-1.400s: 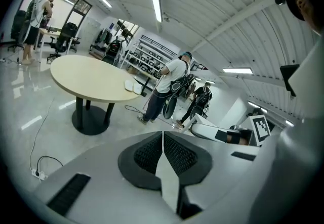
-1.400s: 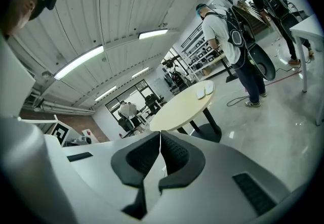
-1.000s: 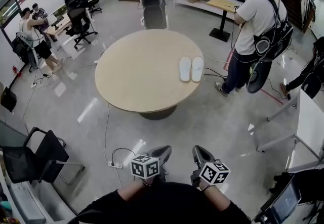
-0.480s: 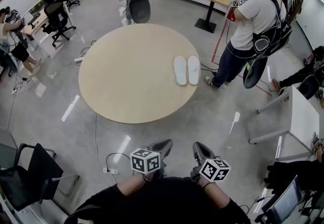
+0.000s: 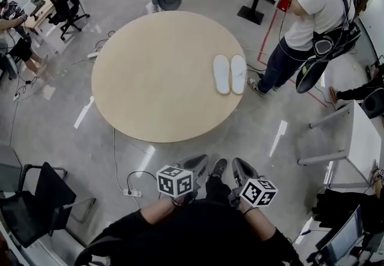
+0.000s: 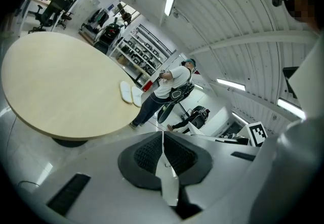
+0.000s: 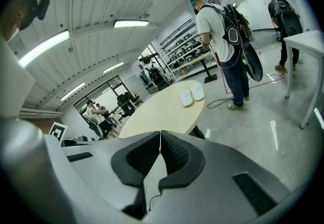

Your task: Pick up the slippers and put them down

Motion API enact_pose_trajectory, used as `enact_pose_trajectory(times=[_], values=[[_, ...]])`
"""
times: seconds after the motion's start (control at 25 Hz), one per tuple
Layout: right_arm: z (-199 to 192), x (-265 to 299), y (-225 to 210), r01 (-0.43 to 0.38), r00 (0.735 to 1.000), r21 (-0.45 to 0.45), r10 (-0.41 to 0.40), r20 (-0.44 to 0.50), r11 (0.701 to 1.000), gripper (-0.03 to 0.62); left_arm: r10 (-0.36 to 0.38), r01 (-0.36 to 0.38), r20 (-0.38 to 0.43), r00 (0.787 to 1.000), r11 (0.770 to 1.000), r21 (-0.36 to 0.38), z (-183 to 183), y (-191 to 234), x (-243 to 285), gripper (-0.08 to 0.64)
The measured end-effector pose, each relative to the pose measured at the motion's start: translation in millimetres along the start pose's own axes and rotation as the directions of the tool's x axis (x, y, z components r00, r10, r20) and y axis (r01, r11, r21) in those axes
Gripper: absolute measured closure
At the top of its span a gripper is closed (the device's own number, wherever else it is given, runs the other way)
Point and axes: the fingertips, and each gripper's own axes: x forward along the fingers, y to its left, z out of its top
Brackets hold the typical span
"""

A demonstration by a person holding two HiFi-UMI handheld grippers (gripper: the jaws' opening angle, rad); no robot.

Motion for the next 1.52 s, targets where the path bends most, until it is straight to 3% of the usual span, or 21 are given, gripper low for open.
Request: enact_pose_trajectory(times=[0.2,0.48,0.72,0.92,1.12,1.52], values=[[45,44,-23,-0.084,0.996,0.020,0.083,0.016,0.996,0.577,0.074,-0.078,0.068,0.995,0.995,0.058,44,11,34,0.534],[137,97,-39,-0.202,0.979,-0.030,0.202,0.027,0.979,0.577,0.179,-0.200,0.179,0.967,0.974,0.106,126,9,84,0.532],[172,129,-84,-0.220,0.976,-0.021,0.220,0.001,0.975,0.577,0.251,-0.267,0.183,0.950,0.961,0.071,149,21,137,0.532],[183,149,-110,-0.196,0.980,0.060,0.197,-0.020,0.979,0.577,0.317,-0.324,0.147,0.937,0.946,0.026,165,36,148,0.532],[193,177,-118,-0.145,0.989,0.077,0.144,0.016,0.986,0.575,0.288,-0.299,0.144,0.947,0.952,0.060,187,58,158,0.532],[233,216,-105,0.015,0.996,0.007,-0.016,0.088,1.000,0.575,0.168,-0.184,0.185,0.968,0.980,0.071,254,92,154,0.514]])
